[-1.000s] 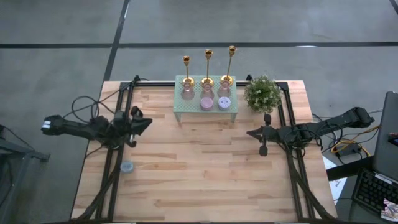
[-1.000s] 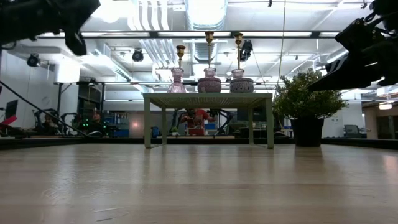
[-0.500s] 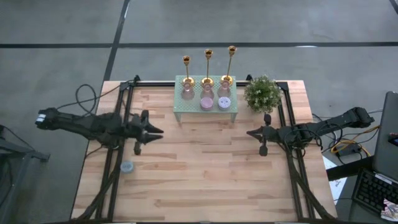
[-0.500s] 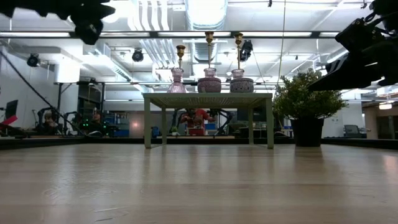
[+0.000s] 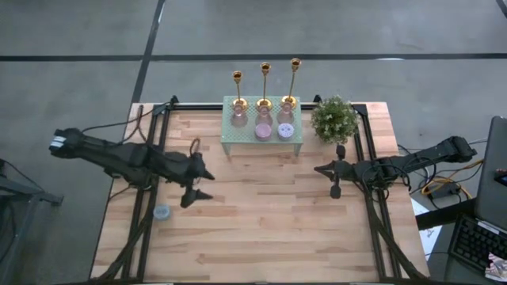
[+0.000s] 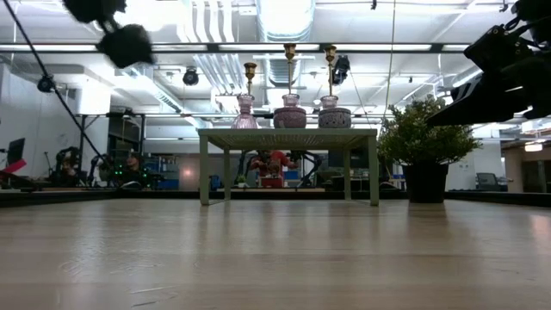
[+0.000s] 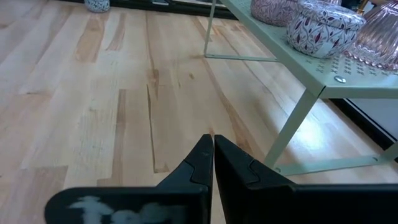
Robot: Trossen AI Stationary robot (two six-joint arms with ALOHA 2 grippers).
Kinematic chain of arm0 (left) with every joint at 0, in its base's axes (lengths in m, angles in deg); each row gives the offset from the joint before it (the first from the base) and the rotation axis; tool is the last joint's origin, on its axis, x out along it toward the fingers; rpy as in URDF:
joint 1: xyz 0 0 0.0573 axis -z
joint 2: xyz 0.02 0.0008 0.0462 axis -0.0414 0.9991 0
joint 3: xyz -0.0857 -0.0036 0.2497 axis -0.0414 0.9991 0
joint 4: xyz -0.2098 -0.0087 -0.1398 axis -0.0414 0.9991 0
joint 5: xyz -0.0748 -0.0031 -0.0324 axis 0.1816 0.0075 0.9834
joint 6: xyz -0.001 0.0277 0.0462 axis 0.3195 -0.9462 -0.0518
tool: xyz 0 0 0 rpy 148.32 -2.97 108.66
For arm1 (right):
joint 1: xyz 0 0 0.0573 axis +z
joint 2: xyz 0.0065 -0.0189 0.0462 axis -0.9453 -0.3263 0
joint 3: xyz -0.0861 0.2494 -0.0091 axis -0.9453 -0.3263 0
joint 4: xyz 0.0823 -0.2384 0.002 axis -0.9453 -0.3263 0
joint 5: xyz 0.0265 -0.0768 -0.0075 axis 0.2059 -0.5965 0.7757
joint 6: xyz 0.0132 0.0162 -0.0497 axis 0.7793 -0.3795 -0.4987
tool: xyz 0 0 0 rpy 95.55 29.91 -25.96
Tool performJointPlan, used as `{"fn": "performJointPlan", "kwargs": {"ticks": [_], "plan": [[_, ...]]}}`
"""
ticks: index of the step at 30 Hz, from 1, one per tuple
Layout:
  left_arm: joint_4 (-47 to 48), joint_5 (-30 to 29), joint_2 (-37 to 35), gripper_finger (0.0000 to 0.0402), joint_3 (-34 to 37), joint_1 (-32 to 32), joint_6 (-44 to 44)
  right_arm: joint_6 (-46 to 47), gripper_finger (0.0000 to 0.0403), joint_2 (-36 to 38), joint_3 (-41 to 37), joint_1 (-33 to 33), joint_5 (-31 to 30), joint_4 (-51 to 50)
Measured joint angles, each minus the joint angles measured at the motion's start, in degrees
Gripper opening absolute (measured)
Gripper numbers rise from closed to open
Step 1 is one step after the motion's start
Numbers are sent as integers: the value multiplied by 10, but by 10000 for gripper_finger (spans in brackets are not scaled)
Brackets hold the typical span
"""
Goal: Pick & Place candle stick holders
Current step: Put the green patterned scented candle on the shelf
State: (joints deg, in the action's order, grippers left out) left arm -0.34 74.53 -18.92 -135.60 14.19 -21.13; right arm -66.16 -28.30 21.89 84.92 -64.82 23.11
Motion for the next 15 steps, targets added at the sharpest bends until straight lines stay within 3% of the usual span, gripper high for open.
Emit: {"fn": "performJointPlan", "kwargs": {"ticks": [8,15], "plan": [[275,-10,84,350,-38,96,183,-1,8,0,0,0,0,0],[347,-15,118,349,-29,223,326,0,8,0,0,0,0,0]]}}
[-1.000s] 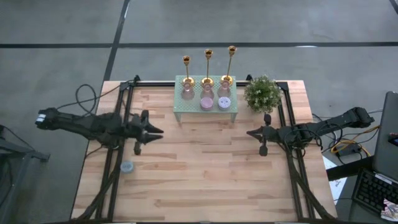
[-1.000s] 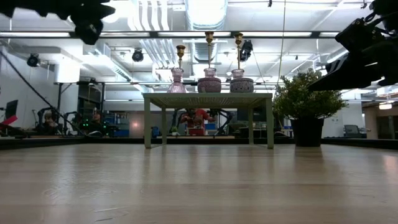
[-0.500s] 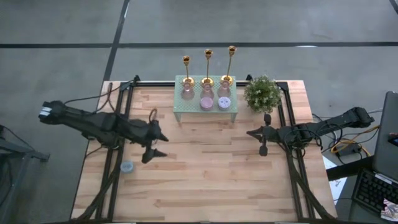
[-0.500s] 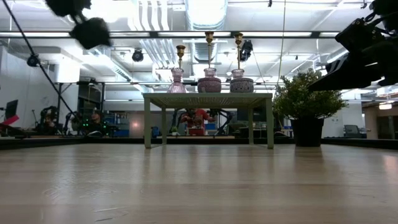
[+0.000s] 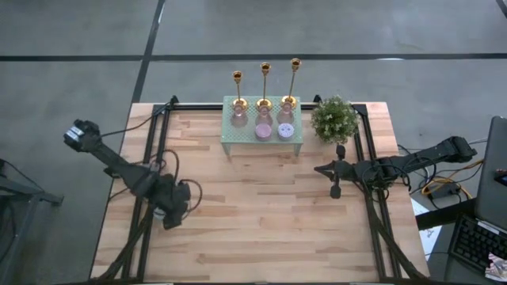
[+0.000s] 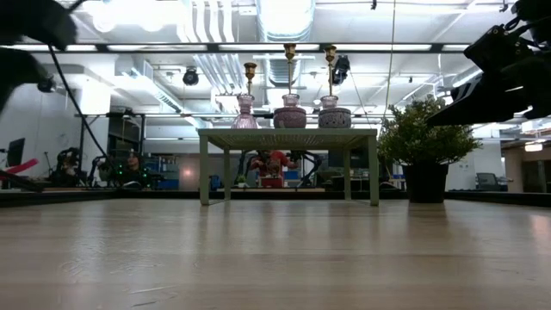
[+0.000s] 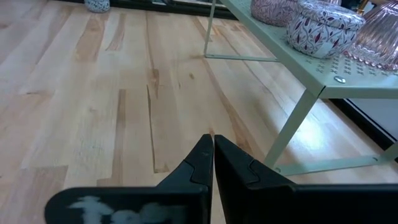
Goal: Pick & Place candle stick holders
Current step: Put the green patterned scented candle on the shelf
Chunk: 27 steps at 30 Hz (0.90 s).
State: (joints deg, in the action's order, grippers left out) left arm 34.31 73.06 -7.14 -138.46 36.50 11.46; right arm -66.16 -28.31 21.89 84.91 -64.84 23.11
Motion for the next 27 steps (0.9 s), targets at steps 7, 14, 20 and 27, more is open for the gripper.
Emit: {"fn": "performJointPlan", "kwargs": {"ticks": [7,14,20,27], "plan": [[16,-22,13,349,0,92,93,-1,8,0,0,0,0,0],[17,-31,24,349,11,143,169,0,8,0,0,0,0,0],[9,-33,23,349,49,181,210,-1,8,0,0,0,0,0],[-2,-13,23,349,81,199,236,0,8,0,0,0,0,0]]}}
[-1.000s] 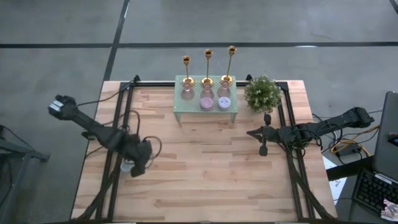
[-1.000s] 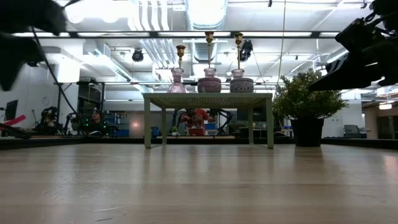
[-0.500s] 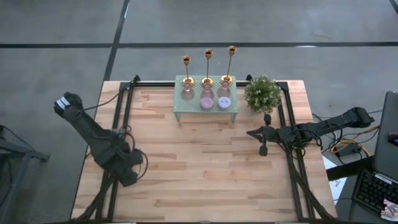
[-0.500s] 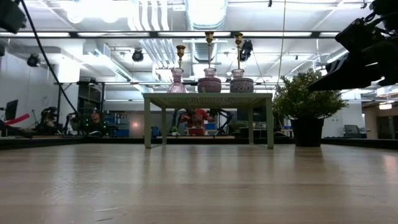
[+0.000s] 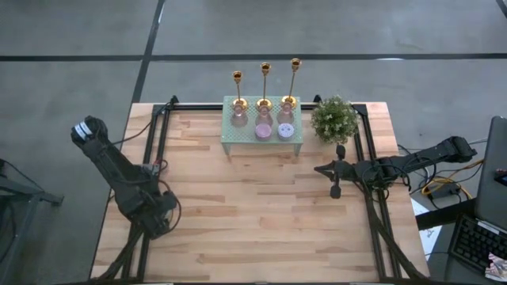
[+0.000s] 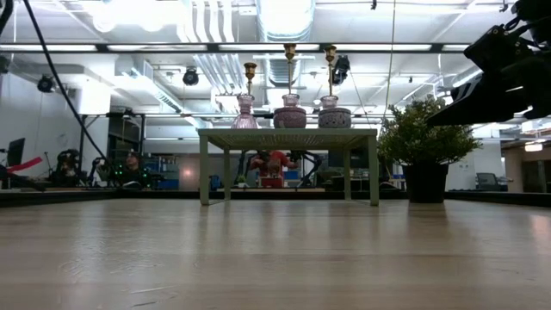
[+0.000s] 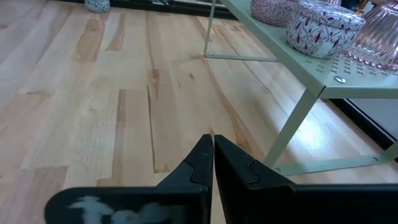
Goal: Pick & Place candle stick holders
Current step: Put the green patterned scented candle on the shelf
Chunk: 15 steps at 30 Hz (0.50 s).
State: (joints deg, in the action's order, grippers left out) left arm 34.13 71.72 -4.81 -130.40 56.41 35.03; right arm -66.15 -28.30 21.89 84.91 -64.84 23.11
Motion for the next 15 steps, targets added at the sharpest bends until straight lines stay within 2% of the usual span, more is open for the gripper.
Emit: {"fn": "performJointPlan", "kwargs": {"ticks": [15], "plan": [[-40,37,-9,348,58,3,2,0,8,0,0,0,0,0]]}}
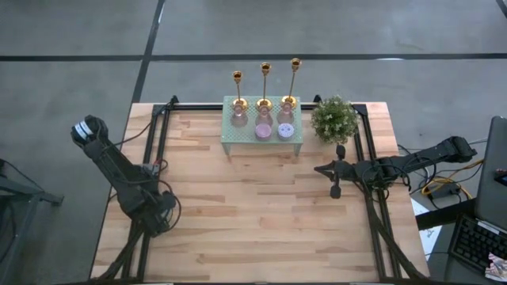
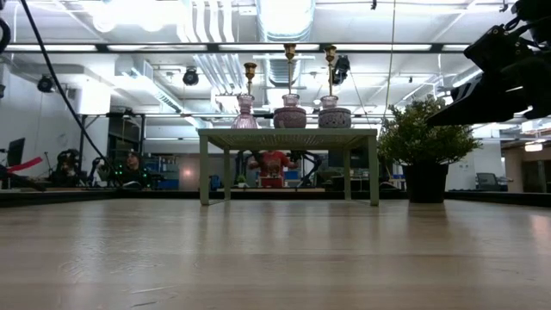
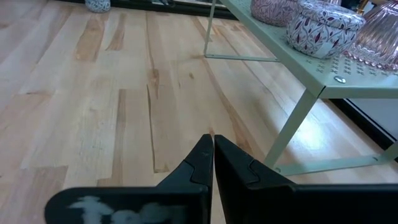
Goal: Pick & Place candle stick holders
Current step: Put the green patterned scented candle on the shelf
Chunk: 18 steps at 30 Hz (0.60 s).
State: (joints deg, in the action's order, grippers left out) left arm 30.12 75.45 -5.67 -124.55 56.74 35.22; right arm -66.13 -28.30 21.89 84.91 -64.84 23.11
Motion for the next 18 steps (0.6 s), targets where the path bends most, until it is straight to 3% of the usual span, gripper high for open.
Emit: {"fn": "performJointPlan", "kwargs": {"ticks": [18], "plan": [[-126,10,-1,348,77,0,24,0,8,0,0,0,0,0]]}}
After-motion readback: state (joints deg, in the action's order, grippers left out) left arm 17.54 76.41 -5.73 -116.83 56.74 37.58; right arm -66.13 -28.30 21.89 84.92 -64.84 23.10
